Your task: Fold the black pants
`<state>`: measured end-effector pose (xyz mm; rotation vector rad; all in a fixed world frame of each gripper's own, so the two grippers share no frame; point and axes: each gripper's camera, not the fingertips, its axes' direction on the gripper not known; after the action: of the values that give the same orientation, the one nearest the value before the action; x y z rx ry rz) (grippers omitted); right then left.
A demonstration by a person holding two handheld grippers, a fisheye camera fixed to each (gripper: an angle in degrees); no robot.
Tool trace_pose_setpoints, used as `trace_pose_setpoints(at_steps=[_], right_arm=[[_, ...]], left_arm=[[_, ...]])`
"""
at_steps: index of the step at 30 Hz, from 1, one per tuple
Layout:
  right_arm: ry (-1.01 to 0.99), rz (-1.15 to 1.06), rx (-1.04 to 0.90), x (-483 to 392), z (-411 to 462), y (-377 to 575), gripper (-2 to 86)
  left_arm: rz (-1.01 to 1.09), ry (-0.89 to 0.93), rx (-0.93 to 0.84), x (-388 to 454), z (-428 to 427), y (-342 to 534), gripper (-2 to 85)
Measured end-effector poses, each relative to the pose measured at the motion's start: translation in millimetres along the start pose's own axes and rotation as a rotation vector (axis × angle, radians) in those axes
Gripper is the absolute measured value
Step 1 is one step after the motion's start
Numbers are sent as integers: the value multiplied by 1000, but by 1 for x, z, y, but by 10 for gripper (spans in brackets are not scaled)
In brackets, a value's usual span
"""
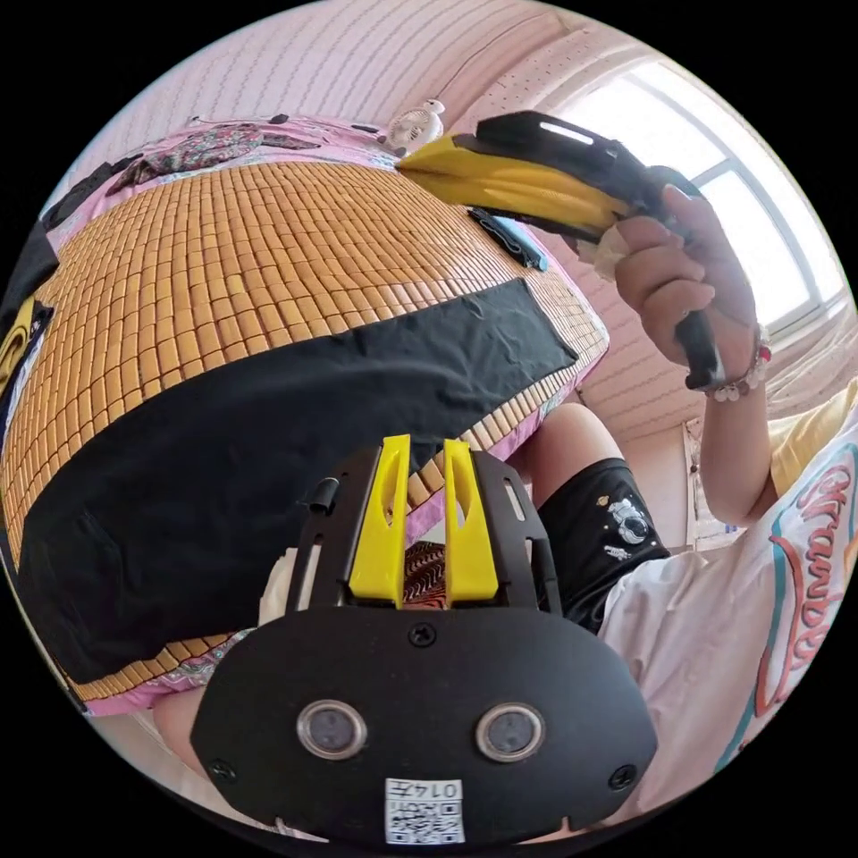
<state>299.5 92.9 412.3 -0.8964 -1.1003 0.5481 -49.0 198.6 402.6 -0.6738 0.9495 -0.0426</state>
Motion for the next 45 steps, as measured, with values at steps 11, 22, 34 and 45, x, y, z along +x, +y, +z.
trace_pose_setpoints(at_steps=[11, 22, 34, 45], right_arm=[[-686, 233, -85, 39, 20, -4, -2], [502, -254, 94, -26, 43, -7, -3], [1157, -741, -652, -59, 291, 5, -6], [1330, -779, -909, -86, 368, 26, -3]], left_arm=[[38, -70, -36, 6, 66, -30, 60], [51, -168, -61, 13, 135, -22, 50], [51, -148, -50, 18, 165, -20, 19], [100, -193, -73, 27, 182, -14, -10]])
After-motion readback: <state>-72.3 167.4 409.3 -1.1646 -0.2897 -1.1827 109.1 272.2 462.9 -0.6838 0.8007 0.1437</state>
